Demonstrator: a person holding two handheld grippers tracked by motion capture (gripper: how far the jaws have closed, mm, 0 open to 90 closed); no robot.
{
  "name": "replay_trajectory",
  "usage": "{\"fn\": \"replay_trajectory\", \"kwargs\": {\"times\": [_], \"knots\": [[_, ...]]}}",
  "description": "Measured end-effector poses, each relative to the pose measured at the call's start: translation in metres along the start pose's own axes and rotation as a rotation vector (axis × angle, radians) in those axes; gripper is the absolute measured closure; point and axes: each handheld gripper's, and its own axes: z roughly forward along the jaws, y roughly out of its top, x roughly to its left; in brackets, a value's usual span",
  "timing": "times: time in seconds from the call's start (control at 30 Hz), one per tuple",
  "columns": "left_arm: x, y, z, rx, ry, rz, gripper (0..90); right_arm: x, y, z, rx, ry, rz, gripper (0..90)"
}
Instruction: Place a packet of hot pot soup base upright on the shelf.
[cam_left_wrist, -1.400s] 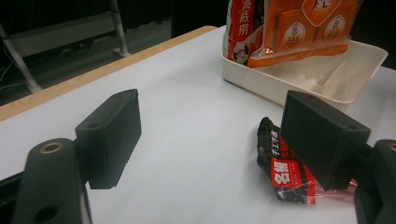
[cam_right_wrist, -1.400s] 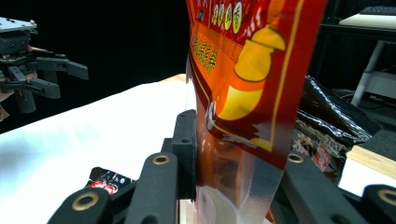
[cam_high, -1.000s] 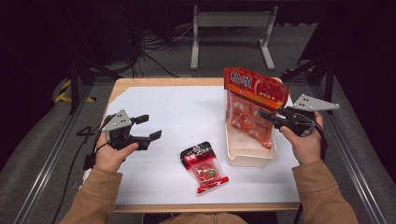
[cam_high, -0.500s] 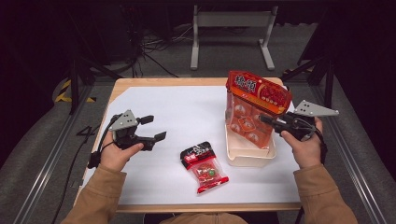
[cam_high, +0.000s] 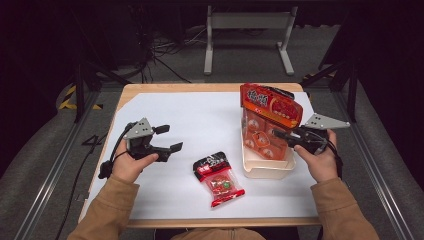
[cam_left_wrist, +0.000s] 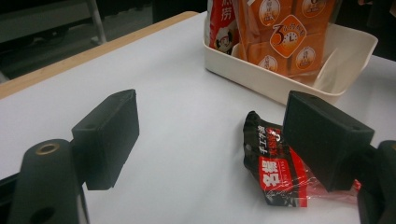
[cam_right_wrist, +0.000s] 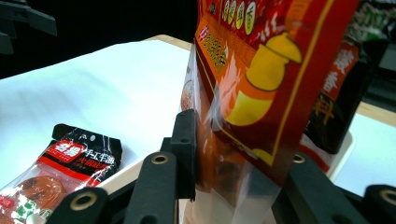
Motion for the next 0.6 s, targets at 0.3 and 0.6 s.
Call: {"fn": "replay_trajectory", "kwargs": {"times": [0.3,0.6], "knots": [[-0.001,-0.004,0.008,0.052,-0.008,-0.027,18.4,-0.009,-0.006,-0.004,0.043,-0.030,0.030,67.5],[-0.003,-0.006,0.013,0.088,-0.027,-0.047,14.7,-0.008,-0.008,-0.009,0.036,-0.008,0.061,55.6]]}}
